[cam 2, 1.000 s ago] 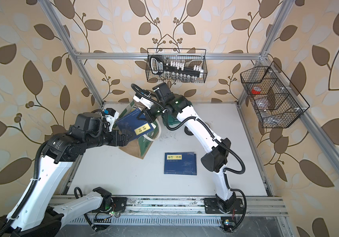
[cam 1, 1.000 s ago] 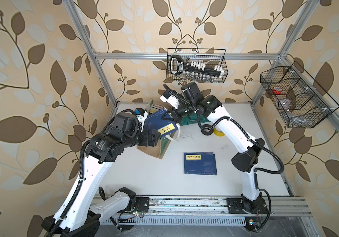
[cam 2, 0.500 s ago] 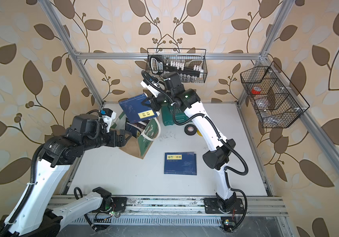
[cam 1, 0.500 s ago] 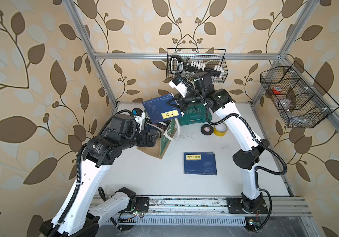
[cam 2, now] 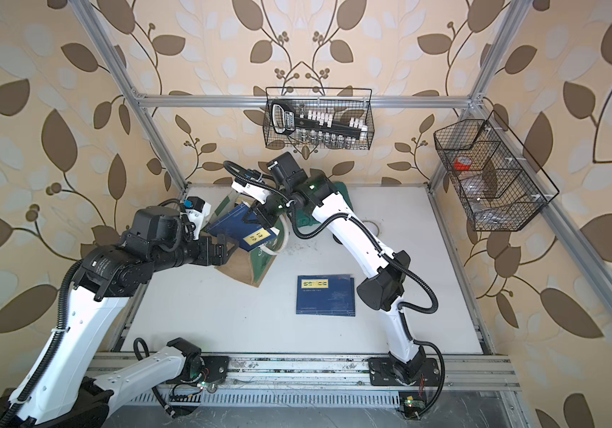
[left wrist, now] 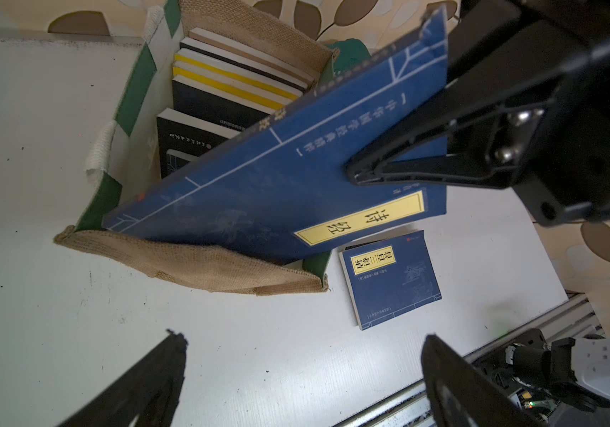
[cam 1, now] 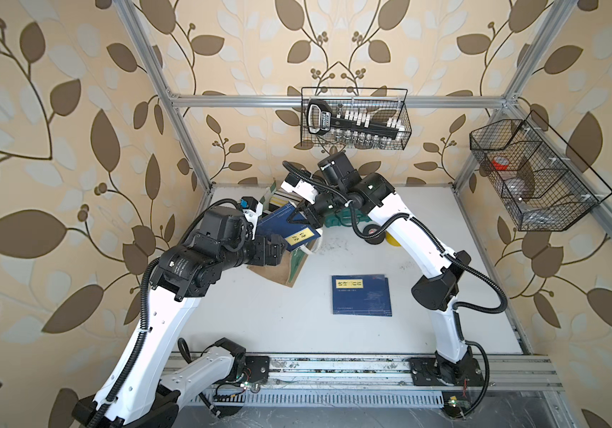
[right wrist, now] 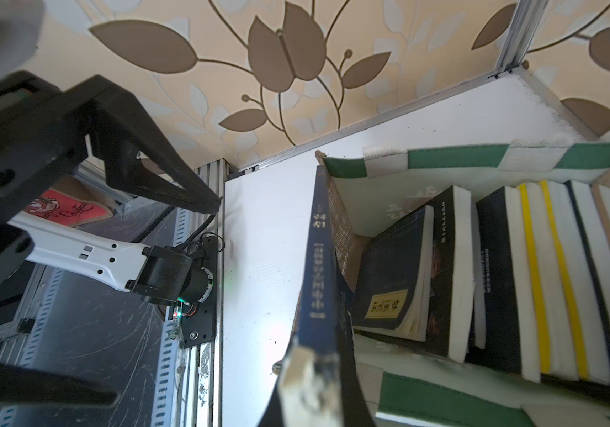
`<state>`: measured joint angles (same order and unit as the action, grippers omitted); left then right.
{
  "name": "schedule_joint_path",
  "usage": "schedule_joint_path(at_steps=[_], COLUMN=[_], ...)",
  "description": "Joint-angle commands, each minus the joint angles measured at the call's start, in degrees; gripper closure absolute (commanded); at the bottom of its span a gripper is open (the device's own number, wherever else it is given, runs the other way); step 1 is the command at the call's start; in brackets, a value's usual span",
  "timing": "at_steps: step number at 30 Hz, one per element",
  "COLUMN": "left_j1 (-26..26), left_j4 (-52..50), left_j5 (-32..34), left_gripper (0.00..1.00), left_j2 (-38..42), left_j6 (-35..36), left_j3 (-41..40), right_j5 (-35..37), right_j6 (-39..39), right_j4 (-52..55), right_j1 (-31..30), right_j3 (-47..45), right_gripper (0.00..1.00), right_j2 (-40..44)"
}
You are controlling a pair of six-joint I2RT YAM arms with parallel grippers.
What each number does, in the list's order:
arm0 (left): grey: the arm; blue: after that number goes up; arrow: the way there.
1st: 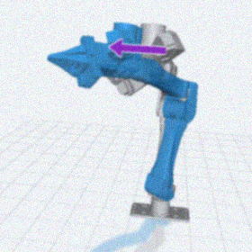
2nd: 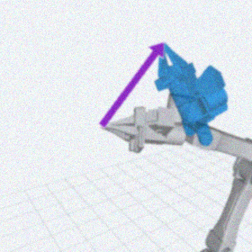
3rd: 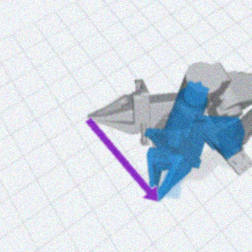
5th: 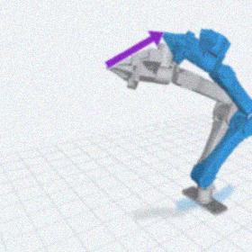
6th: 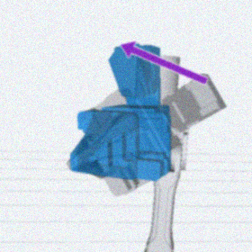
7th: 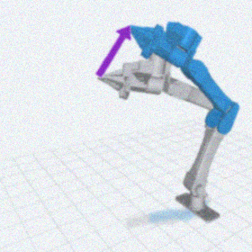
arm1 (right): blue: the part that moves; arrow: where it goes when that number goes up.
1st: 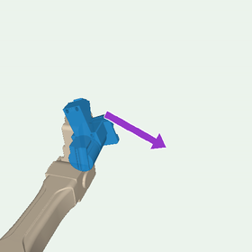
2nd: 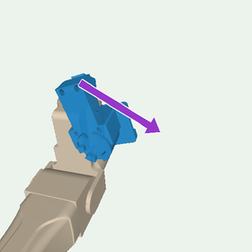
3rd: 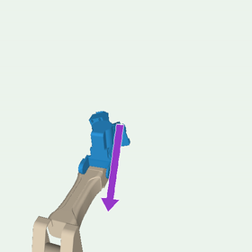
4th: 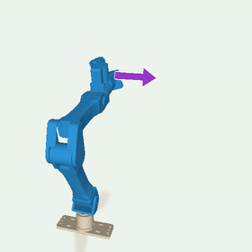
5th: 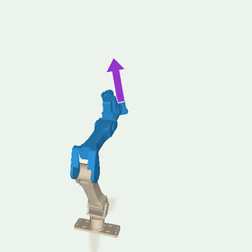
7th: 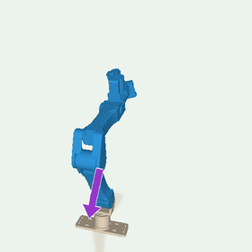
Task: Put the books into the canvas bag
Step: Place the book in the canvas bag.
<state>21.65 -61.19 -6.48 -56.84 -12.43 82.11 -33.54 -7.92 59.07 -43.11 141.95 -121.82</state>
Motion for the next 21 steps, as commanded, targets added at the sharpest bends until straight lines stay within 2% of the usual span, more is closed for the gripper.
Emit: schedule_joint_path(at_steps=[1,9,17,19,21], left_j1=[-0.82,-0.82,-0.82,-0.82,-0.82], left_j4=[1.75,2.56,2.39,2.48,2.54], left_j5=[0.38,-0.12,0.36,0.56,0.62], left_gripper=[0.01,0.01,0.01,0.01,0.01], left_j2=[0.59,0.41,0.15,0.06,-0.03], left_j6=[0.20,-0.10,0.04,0.03,-0.05], left_j3=[-0.28,-0.72,-0.72,-0.71,-0.72], right_j5=[3.31,7.94,4.49,4.01,3.51], right_j6=[2.46,5.22,6.53,7.14,8.17], right_j4=[4.21,4.02,-0.46,-2.12,-4.70], right_j1=[-1.48,-2.60,-4.80,-5.29,-5.36], right_j3=[-1.03,1.03,3.45,3.96,2.84], right_gripper=[1.00,1.00,1.00,0.84,0.73], right_j2=[-0.69,-4.61,-9.29,-10.17,-10.12])
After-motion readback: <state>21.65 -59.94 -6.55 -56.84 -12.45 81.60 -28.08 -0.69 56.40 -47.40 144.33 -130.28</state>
